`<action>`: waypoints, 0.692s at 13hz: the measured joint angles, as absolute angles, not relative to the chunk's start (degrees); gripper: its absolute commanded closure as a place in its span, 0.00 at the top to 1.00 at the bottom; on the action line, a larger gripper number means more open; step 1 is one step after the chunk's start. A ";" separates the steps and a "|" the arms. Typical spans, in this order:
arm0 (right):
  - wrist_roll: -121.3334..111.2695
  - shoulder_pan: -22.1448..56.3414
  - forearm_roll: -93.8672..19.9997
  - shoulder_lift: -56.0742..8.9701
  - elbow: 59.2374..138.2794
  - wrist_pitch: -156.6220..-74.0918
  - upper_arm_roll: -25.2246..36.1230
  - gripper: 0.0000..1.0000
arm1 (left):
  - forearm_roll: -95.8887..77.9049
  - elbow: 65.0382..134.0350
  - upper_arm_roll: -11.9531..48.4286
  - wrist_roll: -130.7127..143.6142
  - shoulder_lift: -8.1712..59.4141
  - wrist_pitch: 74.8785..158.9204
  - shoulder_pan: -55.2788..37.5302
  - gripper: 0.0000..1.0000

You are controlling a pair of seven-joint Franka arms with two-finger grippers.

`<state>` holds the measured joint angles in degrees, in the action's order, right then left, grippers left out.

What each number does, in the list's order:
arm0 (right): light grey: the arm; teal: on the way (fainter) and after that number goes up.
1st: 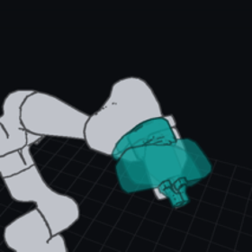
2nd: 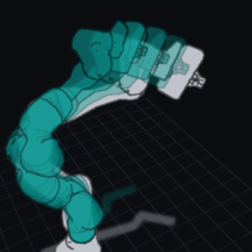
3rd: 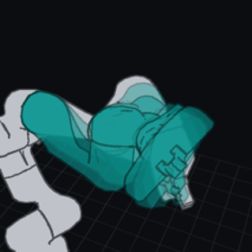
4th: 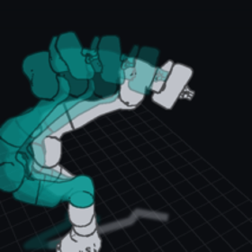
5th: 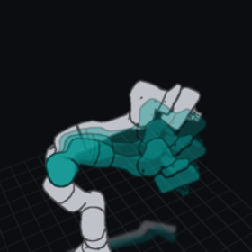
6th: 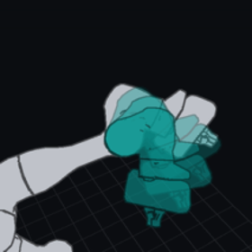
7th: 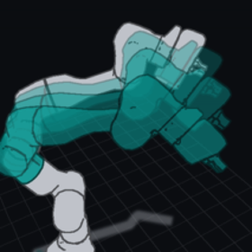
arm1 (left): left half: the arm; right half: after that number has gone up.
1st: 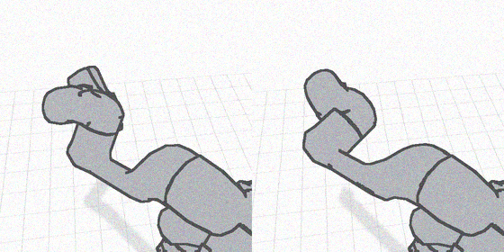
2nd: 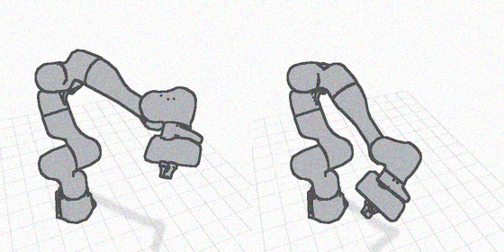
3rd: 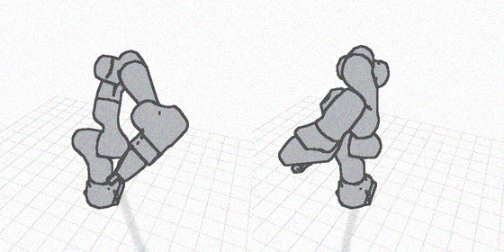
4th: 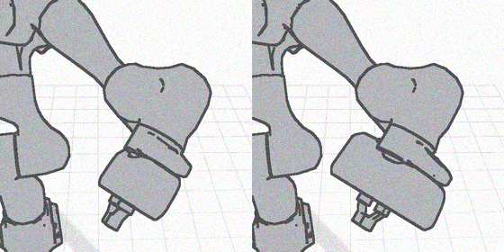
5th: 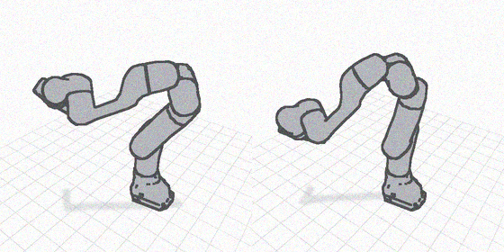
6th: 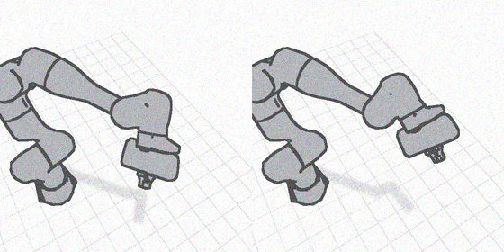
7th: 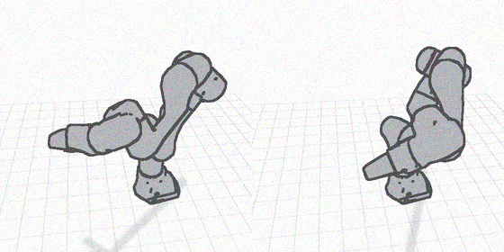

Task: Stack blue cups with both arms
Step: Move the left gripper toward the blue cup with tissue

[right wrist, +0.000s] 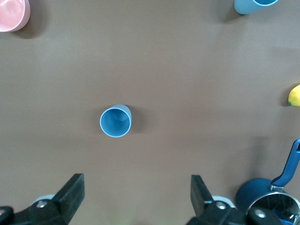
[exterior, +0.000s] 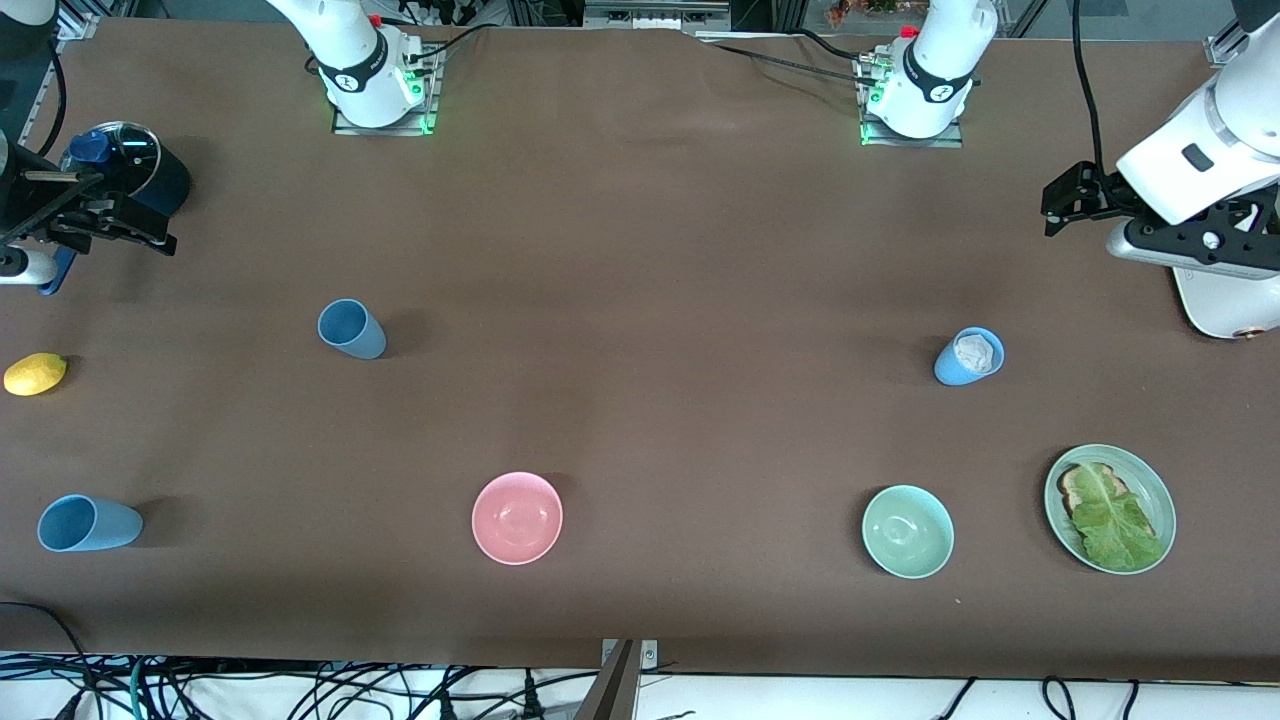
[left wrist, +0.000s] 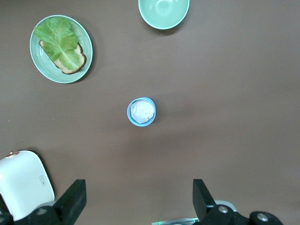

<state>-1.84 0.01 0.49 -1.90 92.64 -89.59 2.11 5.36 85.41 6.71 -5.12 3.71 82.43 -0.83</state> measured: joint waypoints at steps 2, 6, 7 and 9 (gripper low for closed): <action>-1.84 -0.01 0.49 -1.90 92.66 -89.59 2.11 1.00 | 5.36 85.44 6.47 -5.13 4.89 83.01 -0.44 1.00; -1.84 -0.04 0.49 -1.91 92.70 -89.59 2.18 1.00 | 4.50 85.52 6.07 -5.14 8.16 84.71 2.45 1.00; -1.84 -0.07 0.49 -1.91 92.72 -89.59 2.32 1.00 | 3.75 85.62 6.04 -5.16 9.12 85.40 3.63 1.00; -1.84 -0.20 0.49 -1.92 92.75 -89.59 2.46 1.00 | 2.67 86.21 6.02 -5.59 11.23 87.26 5.84 1.00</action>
<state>-1.84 -0.20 0.49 -1.92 92.75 -89.59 2.46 2.67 86.21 6.02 -5.59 11.23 87.26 5.84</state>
